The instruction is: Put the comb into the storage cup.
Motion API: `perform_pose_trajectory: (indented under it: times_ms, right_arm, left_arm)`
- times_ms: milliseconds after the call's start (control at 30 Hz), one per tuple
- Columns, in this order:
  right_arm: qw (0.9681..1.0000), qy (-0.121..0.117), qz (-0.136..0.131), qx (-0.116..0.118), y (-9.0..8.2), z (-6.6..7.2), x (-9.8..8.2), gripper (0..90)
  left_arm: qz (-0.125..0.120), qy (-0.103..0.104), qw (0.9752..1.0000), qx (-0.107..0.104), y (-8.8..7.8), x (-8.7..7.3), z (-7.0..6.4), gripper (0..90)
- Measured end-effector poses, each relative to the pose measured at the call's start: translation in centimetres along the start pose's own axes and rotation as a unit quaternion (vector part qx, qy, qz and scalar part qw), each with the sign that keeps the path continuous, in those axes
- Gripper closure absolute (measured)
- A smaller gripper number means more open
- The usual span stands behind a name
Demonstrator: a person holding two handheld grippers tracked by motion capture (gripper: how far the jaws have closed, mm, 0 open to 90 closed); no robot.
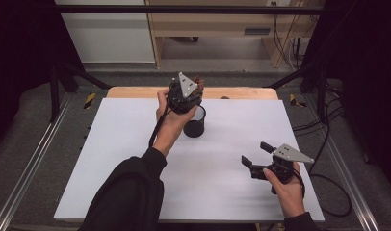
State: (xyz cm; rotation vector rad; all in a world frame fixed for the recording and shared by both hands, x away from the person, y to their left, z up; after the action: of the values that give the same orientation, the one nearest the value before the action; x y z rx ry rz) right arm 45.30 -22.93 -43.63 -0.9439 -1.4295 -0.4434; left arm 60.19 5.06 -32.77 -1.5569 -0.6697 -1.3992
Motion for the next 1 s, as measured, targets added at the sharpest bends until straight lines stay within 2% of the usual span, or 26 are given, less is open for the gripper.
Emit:
perform_pose_trajectory:
  times_ms: [367,1000]
  right_arm:
    - [1.0,0.001,0.0,-0.001,-0.03,0.01,0.03,7.6]
    - [1.0,-0.001,0.001,-0.002,0.0,0.06,0.03,7.6]
  left_arm:
    - [0.003,-0.007,1.0,0.0,0.33,-0.29,-0.29,51.6]
    - [0.006,0.019,0.9998,0.006,0.23,-0.51,-0.59,51.6]
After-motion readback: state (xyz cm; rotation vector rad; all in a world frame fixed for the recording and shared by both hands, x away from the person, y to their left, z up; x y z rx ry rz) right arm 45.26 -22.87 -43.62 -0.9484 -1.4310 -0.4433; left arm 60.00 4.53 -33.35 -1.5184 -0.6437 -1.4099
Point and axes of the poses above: each handheld gripper's, and its own axes: y roughly forward along the jaws, x roughly out of its top, z roughly to its left, the point moved 2 cm from there along y, roughly forward along the jaws, and after that the axes turned 14 degrees about -y, right-handed, at the moved point
